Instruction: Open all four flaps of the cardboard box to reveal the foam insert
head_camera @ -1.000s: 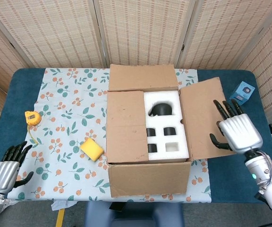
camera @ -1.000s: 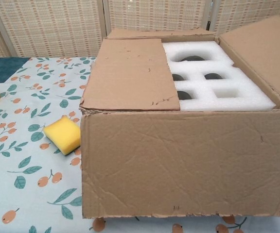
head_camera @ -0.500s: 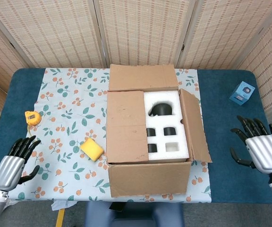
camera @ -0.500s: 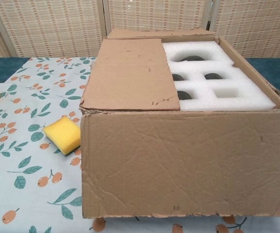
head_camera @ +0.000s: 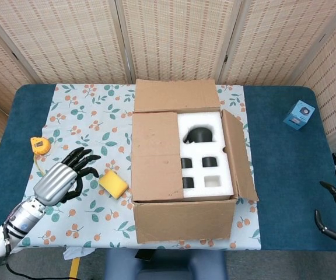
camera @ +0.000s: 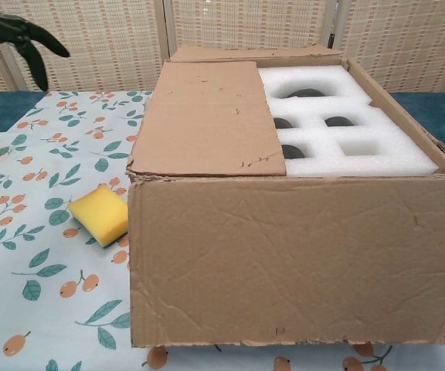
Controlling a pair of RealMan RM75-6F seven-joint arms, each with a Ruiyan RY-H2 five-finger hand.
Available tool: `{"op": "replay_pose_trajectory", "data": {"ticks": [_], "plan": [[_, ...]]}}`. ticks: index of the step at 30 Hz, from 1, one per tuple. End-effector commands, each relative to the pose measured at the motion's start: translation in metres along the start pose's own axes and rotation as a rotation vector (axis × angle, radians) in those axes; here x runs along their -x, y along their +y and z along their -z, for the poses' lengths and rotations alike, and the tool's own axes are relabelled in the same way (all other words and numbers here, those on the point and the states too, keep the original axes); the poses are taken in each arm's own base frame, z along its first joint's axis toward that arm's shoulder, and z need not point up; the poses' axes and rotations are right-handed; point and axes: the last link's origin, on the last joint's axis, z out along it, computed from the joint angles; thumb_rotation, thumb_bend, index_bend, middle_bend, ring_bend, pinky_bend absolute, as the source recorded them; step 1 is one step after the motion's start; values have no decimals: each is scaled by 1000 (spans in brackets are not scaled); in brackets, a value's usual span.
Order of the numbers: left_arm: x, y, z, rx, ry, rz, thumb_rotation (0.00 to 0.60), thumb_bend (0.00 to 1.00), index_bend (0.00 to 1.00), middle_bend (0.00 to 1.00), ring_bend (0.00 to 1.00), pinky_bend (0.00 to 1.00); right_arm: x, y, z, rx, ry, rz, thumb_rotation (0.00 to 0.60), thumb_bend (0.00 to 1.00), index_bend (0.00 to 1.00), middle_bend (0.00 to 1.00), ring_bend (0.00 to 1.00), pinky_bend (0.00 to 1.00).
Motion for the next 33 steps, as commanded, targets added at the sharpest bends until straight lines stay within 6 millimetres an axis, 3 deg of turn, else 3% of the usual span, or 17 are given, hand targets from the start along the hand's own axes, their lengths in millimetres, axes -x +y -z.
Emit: {"op": "replay_pose_trajectory", "data": {"ticks": [1,7,17,23,33], "plan": [[2,19,-30,60,-10,24,600,1000,415,166,22,14,-3,3,15,-17,30,-47,286,545,202,0,0,0],[9,51,-78,160,2,20,600,1000,438,116,0,0,-14,10,22,-19,65,-93,285,545,222,0,0,0],[24,91,-155,255,-30,36,600,1000,468,104,0,0,-9,19,12,-20,-2,-153,287,545,241,0,0,0],[37,99,-197,251,-64,-36,600,1000,470,100,0,0,-8,23,5,-24,-27,-178,288,546,248,0,0,0],[39,106,-236,246,-22,-36,600,1000,539,90,0,0,-5,34,-1,5,-71,-211,288,545,257,0,0,0]]}}
